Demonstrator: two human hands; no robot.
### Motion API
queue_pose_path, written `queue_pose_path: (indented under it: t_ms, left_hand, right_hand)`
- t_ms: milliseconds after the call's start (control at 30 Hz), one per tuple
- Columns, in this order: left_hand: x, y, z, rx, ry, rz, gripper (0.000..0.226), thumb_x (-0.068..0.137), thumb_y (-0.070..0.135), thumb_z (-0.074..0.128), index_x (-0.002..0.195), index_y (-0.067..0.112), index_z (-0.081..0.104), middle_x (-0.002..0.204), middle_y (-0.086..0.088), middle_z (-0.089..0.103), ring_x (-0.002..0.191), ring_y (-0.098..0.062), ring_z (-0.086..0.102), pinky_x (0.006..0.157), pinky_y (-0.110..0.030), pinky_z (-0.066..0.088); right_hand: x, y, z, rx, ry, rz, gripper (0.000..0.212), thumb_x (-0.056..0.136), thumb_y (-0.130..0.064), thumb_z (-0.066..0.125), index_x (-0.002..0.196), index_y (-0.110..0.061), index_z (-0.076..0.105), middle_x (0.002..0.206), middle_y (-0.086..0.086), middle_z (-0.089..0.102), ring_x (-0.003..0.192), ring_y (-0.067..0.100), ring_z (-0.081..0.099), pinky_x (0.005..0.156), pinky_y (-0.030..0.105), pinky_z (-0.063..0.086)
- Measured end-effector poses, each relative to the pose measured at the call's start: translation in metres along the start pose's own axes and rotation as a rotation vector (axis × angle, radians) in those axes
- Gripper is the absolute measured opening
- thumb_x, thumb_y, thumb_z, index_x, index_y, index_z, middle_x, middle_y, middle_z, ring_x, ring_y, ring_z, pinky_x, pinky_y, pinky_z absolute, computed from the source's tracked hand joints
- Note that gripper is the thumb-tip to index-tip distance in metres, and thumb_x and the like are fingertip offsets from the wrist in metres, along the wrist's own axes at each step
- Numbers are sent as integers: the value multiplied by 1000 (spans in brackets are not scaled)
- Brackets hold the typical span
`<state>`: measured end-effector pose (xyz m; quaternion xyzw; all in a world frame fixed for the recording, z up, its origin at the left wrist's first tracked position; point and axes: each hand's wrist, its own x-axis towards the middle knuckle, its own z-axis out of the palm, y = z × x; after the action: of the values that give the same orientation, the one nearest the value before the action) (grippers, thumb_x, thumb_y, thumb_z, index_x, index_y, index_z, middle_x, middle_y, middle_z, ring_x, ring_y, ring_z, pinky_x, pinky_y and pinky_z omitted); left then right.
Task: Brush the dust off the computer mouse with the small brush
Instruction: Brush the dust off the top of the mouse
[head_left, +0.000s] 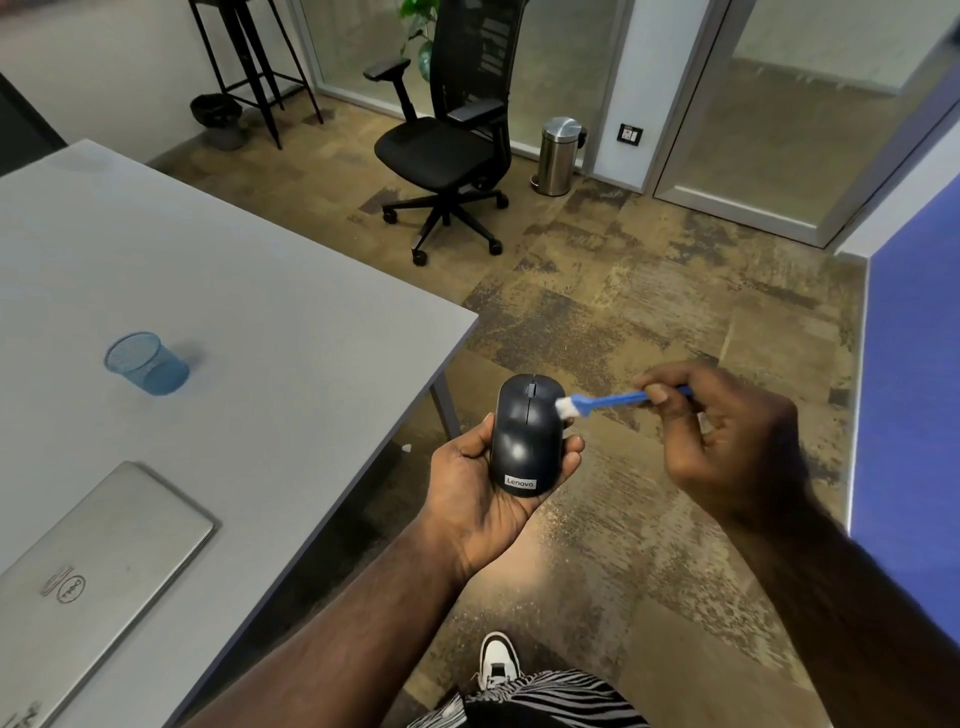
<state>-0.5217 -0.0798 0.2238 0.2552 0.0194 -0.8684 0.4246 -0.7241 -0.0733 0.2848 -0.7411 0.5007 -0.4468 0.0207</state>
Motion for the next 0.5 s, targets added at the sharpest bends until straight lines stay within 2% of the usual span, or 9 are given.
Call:
queue_pose_path:
  t_ms: [67, 167, 233, 500]
  left_hand:
    - [-1, -1, 1, 26, -13, -11, 55, 95, 33, 39, 130, -5, 55, 129, -26, 59, 102, -41, 65, 88, -46, 55]
    - [-2, 0, 1, 54, -24, -13, 55, 97, 34, 35, 133, -5, 53, 128, -24, 59, 102, -39, 65, 90, -44, 55]
    - [-3, 1, 2, 73, -37, -14, 56, 98, 34, 34, 136, -4, 50, 129, -23, 57, 102, -38, 64, 89, -44, 55]
    - [-3, 0, 1, 175, 10, 7, 55, 96, 35, 36, 132, -2, 55, 127, -24, 59, 99, -36, 63, 82, -41, 56]
  right_hand:
    - [3, 2, 2, 17, 27, 36, 15, 90, -4, 58, 94, -4, 73, 82, 4, 73, 67, 19, 69, 58, 32, 54]
    - [6, 1, 6, 25, 17, 29, 14, 90, -2, 59, 94, -4, 72, 84, -7, 66, 74, 6, 64, 63, 11, 49]
    - [8, 4, 7, 10, 26, 63, 13, 91, 0, 60, 95, -4, 72, 85, -9, 65, 74, 2, 62, 63, 7, 46]
    - [7, 6, 8, 53, 16, 34, 13, 90, -5, 59, 95, -6, 72, 82, -3, 70, 66, 14, 69, 57, 27, 53]
